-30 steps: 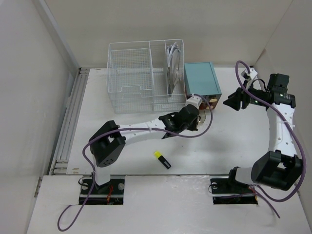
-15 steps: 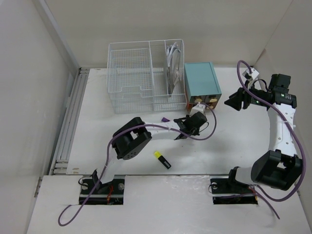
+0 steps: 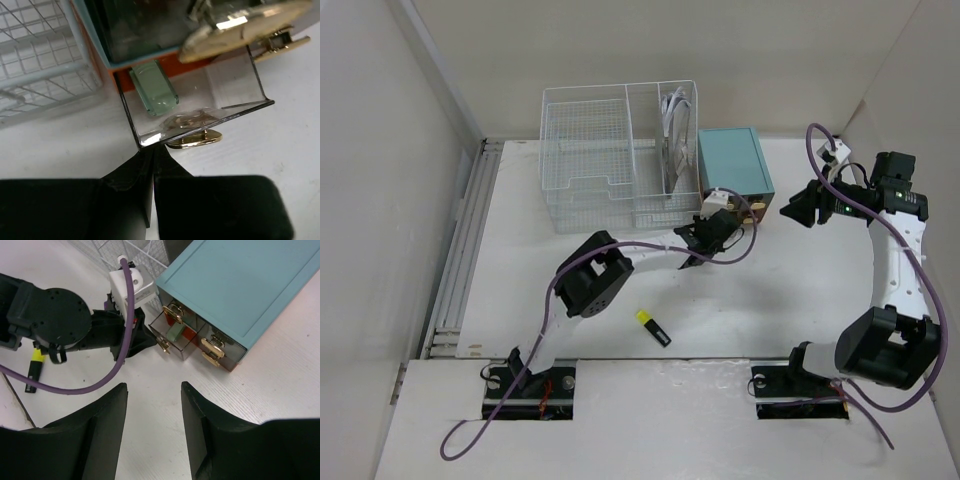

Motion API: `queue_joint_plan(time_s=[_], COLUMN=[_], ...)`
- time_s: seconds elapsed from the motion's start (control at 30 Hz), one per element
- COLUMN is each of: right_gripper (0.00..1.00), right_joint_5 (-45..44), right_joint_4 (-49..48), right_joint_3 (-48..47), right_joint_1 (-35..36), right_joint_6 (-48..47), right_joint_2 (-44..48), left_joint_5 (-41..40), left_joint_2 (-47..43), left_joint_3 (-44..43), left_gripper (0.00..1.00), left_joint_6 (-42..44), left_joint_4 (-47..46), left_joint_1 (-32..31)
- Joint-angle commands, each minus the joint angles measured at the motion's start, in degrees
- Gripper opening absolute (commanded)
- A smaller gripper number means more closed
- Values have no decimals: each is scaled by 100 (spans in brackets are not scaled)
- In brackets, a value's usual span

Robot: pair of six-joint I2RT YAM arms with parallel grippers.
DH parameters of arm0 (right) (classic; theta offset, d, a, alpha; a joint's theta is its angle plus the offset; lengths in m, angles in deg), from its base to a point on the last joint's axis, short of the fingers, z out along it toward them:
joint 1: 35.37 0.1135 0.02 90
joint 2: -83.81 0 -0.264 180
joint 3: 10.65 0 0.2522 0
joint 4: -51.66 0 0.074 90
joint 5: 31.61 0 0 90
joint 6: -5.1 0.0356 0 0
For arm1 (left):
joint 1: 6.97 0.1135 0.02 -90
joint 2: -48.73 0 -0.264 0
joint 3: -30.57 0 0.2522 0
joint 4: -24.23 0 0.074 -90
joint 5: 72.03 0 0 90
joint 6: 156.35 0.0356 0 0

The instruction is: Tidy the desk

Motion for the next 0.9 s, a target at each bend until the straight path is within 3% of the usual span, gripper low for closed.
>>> queue_joint_plan(time_s=[0.0,0.6,0.8,0.83,0.87], right_gripper=[53,53,56,61,65], right_joint_5=[268,268,190,120,49], right_joint_4=[39,145,145,145,145], right_joint_3=[-118,-118,-118,-57,5], right_joint_1=[-31,-84,-84,-84,-84], right_joint_6=[-178,-178,-178,-178,-178], right_joint_2=[3,3,3,3,-49], left_joint_5=[-109,198,1103,1226,1392], left_joint_2=[58,418,-257,-598,-802], left_joint_3=[-322,-1026,-61,385,676], left_gripper=[0,0,0,4,20], left_joint_6=[-86,-24,538,538,591], left_joint_4=[-70,-8,-605,-832,-1017], left_joint_1=[118,548,286,224,119])
